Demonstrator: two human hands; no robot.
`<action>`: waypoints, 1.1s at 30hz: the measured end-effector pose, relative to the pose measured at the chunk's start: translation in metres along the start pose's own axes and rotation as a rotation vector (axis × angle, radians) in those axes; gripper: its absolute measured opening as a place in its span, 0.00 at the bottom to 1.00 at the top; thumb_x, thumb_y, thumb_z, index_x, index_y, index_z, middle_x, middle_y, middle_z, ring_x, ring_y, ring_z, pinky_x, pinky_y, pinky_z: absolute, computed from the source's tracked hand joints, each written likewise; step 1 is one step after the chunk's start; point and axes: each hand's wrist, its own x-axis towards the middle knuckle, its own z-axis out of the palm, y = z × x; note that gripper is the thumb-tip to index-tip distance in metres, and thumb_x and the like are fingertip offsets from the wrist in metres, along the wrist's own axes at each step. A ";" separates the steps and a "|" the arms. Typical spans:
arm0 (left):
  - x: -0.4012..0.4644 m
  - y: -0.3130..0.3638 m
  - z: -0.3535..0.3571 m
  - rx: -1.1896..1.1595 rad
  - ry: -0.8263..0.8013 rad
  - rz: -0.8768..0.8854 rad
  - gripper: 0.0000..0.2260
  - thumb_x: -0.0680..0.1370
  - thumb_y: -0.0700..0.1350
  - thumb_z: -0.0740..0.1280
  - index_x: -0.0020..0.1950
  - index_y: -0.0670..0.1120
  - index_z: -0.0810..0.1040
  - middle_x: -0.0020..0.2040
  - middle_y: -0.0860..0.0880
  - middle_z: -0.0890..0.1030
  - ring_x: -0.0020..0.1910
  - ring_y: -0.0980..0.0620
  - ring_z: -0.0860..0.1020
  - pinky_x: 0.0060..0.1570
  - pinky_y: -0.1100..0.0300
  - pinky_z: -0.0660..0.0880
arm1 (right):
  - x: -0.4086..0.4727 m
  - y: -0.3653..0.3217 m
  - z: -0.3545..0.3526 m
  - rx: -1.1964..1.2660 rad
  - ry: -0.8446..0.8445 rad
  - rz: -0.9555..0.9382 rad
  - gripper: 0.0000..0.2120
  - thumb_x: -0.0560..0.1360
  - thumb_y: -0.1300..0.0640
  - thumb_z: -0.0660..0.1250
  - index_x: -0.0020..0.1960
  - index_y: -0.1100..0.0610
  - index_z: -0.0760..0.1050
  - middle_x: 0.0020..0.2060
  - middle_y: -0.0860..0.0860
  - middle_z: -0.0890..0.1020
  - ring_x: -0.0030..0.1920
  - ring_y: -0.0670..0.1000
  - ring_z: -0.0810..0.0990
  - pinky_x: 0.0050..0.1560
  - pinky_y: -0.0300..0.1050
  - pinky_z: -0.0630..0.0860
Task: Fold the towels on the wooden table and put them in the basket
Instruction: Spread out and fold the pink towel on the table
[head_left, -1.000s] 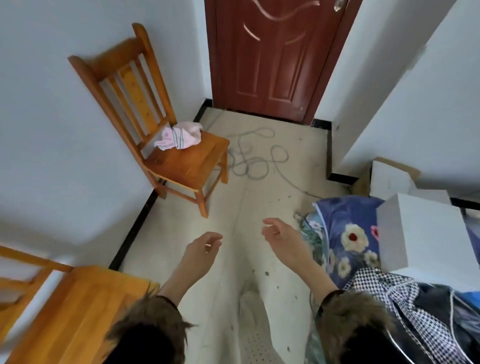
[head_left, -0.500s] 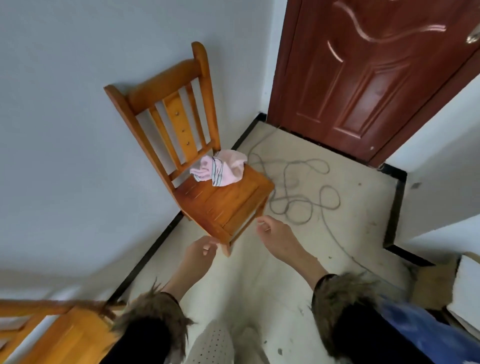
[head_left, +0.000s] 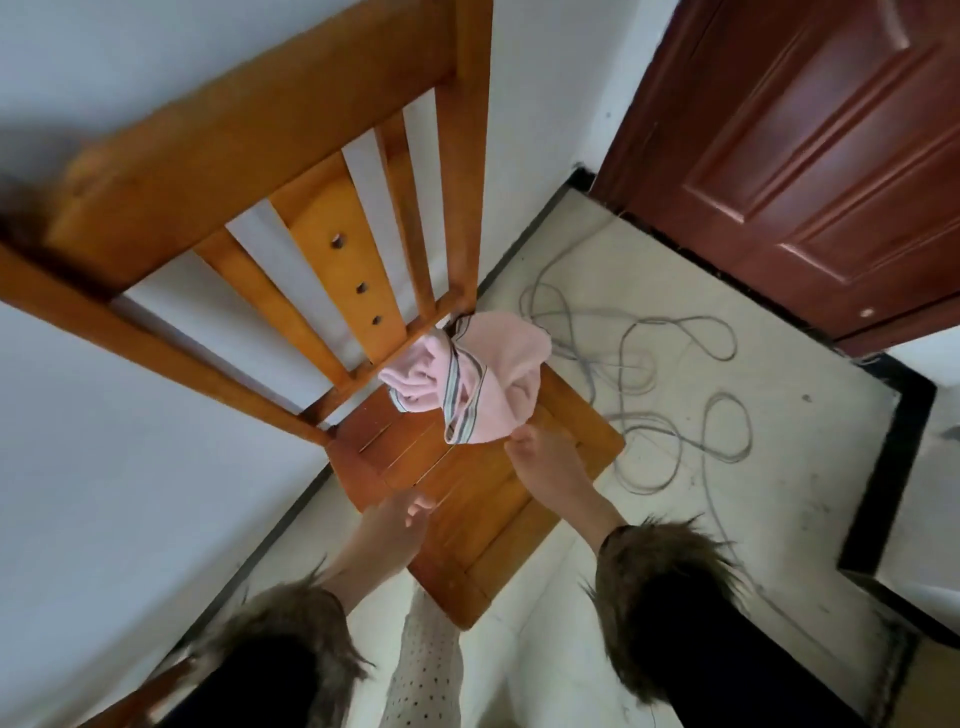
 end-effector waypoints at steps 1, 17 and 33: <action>0.018 -0.002 -0.006 0.014 -0.003 -0.007 0.11 0.81 0.43 0.57 0.61 0.48 0.75 0.62 0.50 0.76 0.59 0.54 0.75 0.54 0.66 0.71 | 0.024 -0.004 0.006 0.006 0.025 0.020 0.18 0.80 0.49 0.55 0.66 0.56 0.69 0.59 0.53 0.78 0.57 0.52 0.77 0.57 0.48 0.75; 0.123 0.004 -0.046 0.133 0.153 0.161 0.13 0.81 0.43 0.58 0.65 0.48 0.72 0.65 0.51 0.74 0.61 0.55 0.74 0.56 0.70 0.67 | 0.163 -0.014 0.040 -0.096 0.214 0.049 0.10 0.78 0.59 0.56 0.55 0.63 0.72 0.51 0.58 0.77 0.52 0.58 0.76 0.49 0.45 0.73; 0.025 0.147 -0.065 0.276 0.239 0.680 0.12 0.78 0.44 0.64 0.60 0.44 0.77 0.58 0.49 0.79 0.57 0.51 0.76 0.53 0.68 0.68 | -0.030 -0.040 -0.108 -0.052 0.236 -0.487 0.13 0.79 0.61 0.55 0.59 0.59 0.74 0.50 0.52 0.79 0.46 0.43 0.73 0.47 0.29 0.71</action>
